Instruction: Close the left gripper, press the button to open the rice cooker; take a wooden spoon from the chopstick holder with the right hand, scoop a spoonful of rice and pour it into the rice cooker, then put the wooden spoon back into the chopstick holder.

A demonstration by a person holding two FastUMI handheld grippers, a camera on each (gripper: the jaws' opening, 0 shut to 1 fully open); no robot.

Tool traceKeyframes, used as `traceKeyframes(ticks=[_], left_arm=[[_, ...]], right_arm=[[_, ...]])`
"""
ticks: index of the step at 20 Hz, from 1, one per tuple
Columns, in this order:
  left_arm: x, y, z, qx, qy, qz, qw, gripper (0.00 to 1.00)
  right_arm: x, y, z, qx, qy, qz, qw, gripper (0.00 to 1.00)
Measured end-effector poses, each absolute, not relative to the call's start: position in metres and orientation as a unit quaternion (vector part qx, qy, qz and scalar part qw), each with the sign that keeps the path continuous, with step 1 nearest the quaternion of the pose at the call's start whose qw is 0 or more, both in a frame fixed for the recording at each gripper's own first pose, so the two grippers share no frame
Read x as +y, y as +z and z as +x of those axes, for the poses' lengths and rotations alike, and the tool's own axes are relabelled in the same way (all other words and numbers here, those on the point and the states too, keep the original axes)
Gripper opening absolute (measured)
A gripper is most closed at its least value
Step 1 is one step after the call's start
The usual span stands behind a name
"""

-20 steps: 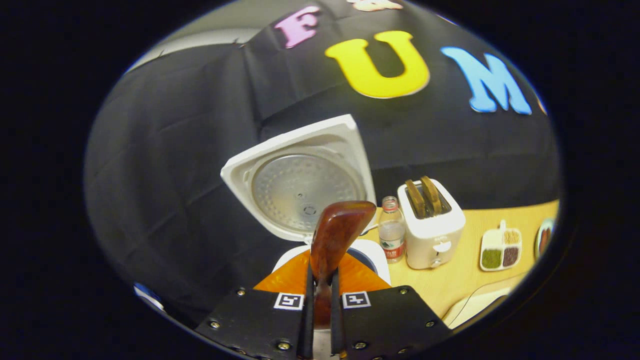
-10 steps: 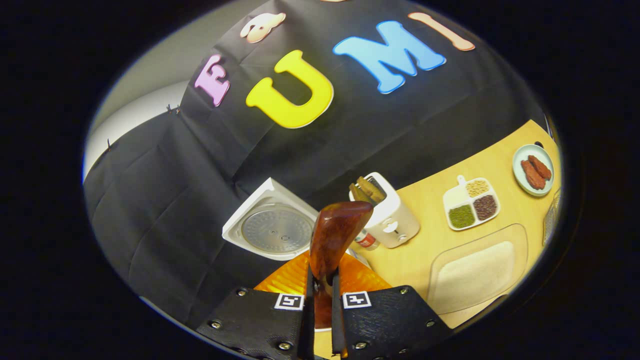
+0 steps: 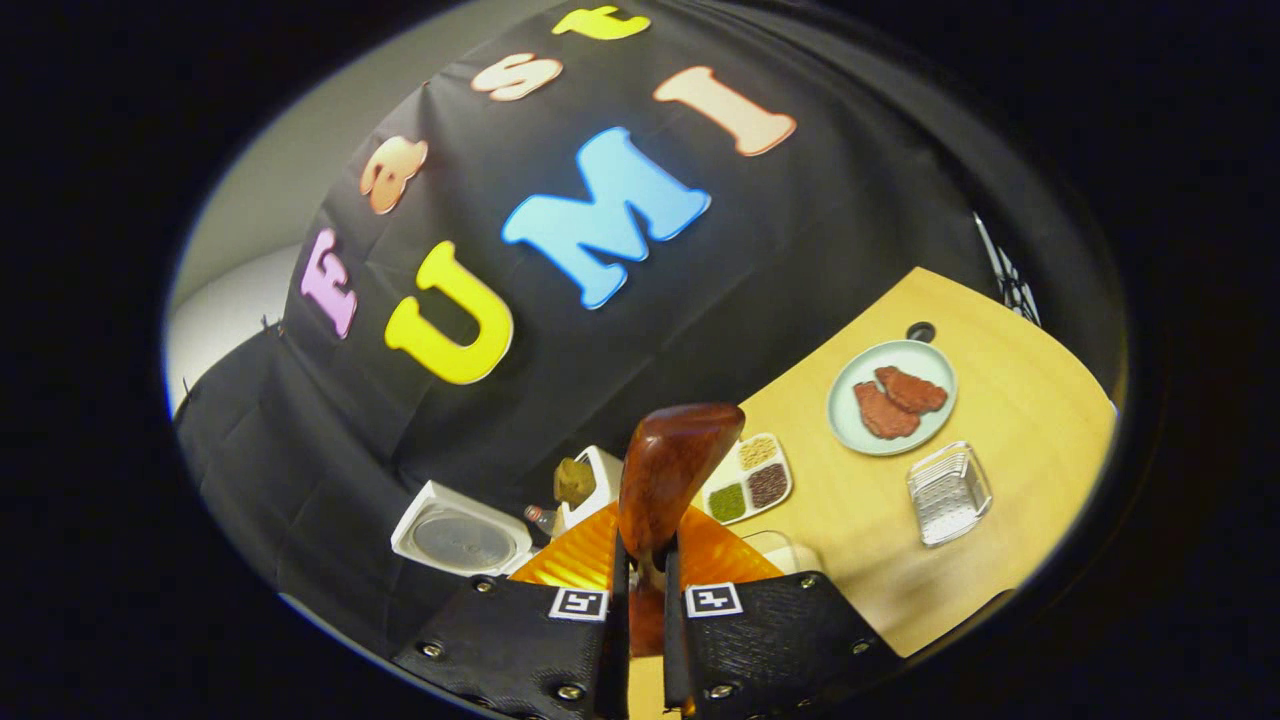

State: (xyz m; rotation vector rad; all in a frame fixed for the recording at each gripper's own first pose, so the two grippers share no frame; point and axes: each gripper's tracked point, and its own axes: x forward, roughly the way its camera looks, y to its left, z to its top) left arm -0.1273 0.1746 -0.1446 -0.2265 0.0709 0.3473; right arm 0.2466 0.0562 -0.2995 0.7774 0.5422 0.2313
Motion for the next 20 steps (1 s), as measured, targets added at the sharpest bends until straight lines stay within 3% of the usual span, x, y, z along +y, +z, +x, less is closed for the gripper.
traceKeyframes(ticks=[8, 17, 20], left_arm=[[0.057, -0.151, -0.092, 0.069, 0.178, -0.107, 0.976, 0.90], [-0.019, -0.159, -0.086, 0.126, 0.187, -0.043, 0.973, 0.90], [-0.032, -0.156, -0.080, 0.134, 0.182, -0.026, 0.974, 0.91]], right_arm=[[-0.074, -0.354, 0.269, 0.281, 0.087, 0.387, 0.874, 0.13], [-0.114, -0.429, 0.298, 0.308, 0.077, 0.377, 0.870, 0.14], [-0.108, -0.452, 0.299, 0.314, 0.072, 0.332, 0.886, 0.14]])
